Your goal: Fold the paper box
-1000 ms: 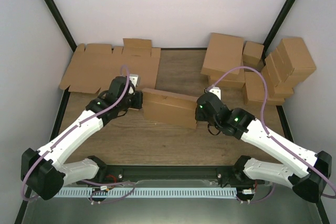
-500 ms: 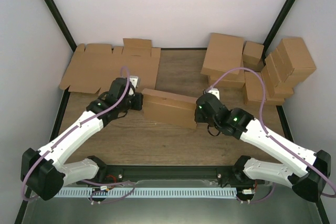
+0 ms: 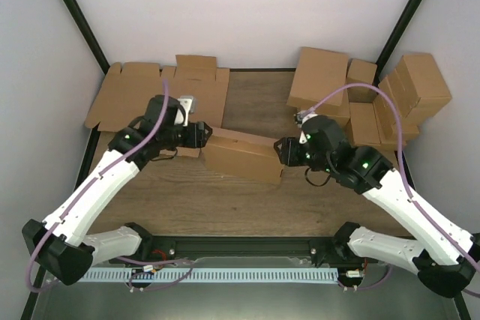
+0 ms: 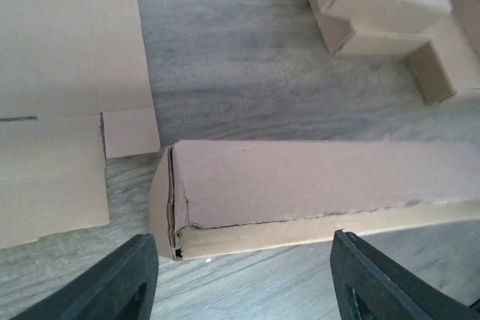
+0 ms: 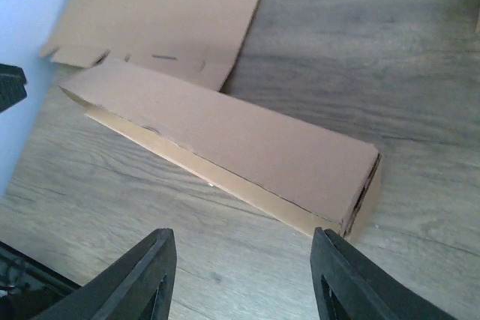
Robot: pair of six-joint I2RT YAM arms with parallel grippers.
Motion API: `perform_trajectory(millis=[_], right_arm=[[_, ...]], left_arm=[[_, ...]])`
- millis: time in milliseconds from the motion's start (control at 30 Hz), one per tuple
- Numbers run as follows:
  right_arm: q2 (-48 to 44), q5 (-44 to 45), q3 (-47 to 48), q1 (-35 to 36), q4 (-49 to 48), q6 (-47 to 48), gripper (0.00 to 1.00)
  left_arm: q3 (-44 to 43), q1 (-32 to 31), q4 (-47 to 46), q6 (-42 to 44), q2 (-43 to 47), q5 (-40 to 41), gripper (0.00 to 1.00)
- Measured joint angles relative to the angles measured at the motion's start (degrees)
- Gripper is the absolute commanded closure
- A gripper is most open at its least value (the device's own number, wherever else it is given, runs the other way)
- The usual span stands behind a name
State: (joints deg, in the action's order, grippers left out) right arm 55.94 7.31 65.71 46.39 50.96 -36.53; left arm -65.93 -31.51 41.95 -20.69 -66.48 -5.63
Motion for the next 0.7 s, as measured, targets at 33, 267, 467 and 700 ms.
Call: perform_trajectory(millis=[33,267,467,700], right_arm=[[-0.02,-1.33,0.98,-1.29,-0.15,0.85,0.56],[0.07,-21.81,-1.05,-16.55,-9.01,3.72,0.99],[3.34,-41.75,-10.64,-25.27,-23.69,-0.09,0.99],[6.38,-52.63,-17.55,-29.66,-33.16,-3.52,0.99]], left_arm=[[-1.29,0.9,0.76,-0.04,-0.02,-1.07,0.49],[-1.9,12.41,-3.15,-2.12,-0.76,-19.78,0.96],[3.19,16.79,-14.34,-6.75,-5.73,-37.22,0.96],[8.13,17.2,-21.44,-9.38,-8.09,-45.2,0.96]])
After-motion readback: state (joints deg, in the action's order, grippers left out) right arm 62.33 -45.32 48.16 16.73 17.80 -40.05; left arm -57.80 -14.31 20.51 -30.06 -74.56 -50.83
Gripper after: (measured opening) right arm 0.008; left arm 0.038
